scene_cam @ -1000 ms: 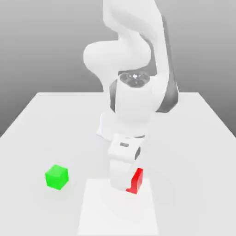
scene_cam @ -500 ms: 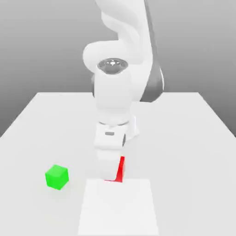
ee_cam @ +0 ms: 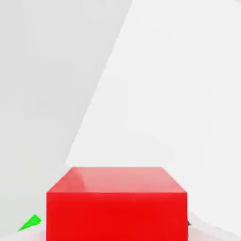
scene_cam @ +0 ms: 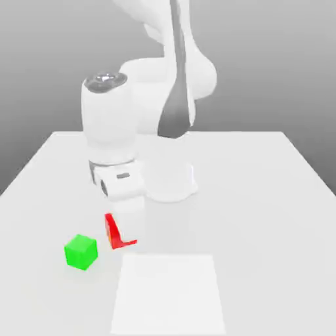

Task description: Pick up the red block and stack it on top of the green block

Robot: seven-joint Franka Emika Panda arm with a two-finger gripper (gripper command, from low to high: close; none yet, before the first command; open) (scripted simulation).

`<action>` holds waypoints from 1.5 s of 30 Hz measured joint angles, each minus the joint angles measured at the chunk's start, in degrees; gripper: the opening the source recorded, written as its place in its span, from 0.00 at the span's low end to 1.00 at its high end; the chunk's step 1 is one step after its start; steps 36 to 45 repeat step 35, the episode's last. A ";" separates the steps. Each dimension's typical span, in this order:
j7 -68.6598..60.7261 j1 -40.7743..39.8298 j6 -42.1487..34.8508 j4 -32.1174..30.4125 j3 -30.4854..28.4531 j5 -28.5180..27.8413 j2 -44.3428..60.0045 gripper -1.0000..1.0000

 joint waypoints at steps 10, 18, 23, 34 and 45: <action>-25.11 -3.47 -1.79 -0.47 -7.60 -6.73 -3.25 0.00; -39.26 -3.66 -1.44 -0.29 -12.34 -8.12 -3.48 0.00; -43.44 -0.67 1.90 0.04 -13.94 -2.49 0.35 0.00; -60.54 0.64 11.86 -0.11 -9.56 21.78 13.30 1.00; -60.55 0.64 11.86 -0.11 -9.56 21.78 13.30 1.00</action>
